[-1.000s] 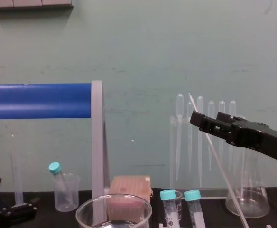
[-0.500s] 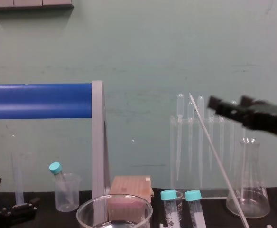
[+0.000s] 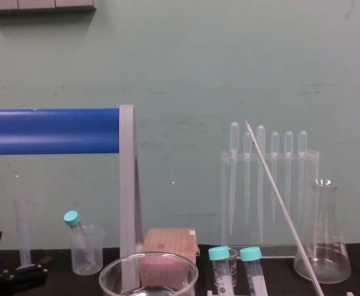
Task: Hold the thermometer with one hand and immerse one end into the beaker, then reinsert it into the test tube rack.
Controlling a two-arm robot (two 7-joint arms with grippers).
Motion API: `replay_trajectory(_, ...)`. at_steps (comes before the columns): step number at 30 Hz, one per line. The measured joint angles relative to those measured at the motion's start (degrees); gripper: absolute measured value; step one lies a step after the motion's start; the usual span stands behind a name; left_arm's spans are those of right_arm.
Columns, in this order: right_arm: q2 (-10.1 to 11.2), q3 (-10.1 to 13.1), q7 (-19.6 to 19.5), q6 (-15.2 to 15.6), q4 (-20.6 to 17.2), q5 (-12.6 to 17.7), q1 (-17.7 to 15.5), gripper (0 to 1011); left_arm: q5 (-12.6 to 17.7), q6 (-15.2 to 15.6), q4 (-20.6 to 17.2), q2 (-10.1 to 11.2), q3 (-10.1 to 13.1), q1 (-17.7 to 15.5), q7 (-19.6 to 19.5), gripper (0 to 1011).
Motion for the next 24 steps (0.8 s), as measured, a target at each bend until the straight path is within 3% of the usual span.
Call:
replay_trajectory(5,-0.7,0.7,-0.9,2.5,2.3,-0.5,-1.7,1002,0.0,0.0,0.0,0.0,0.0,0.0,0.0,1008)
replay_trajectory(11,-1.4,1.0,2.2,3.3,5.2,0.8,-1.5,1002,0.0,0.0,0.0,0.0,0.0,0.0,0.0,1008)
replay_trajectory(24,-1.3,1.0,1.6,3.1,4.7,0.6,-1.6,1002,0.0,0.0,0.0,0.0,0.0,0.0,0.0,1008)
